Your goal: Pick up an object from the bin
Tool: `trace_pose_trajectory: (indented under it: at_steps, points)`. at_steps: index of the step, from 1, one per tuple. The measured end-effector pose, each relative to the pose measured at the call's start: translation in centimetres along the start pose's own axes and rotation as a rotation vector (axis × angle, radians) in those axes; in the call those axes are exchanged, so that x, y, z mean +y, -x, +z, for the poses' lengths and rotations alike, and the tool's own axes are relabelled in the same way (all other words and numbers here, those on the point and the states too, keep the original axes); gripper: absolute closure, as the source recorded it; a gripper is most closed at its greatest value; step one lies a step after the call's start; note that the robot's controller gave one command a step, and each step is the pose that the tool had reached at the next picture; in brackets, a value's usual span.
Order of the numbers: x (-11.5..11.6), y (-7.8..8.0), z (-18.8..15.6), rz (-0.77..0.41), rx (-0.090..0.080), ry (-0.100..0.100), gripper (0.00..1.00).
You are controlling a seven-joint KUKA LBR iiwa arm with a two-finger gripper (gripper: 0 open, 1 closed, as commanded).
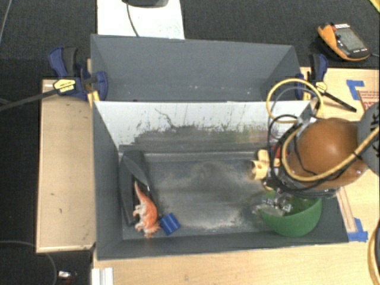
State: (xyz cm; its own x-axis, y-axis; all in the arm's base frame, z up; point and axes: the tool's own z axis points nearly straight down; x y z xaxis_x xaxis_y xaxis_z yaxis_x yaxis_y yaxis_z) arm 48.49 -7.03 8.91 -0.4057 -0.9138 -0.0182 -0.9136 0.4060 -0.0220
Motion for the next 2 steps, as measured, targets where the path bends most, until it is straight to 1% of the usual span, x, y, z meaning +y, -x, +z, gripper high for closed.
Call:
trace_pose_trajectory:
  at_steps: [1,2]
  points:
    - [0.0,0.1,-4.2,0.0,0.0,0.004,1.0]
    - [-0.2,0.1,-6.6,0.003,-0.001,-0.002,1.0]
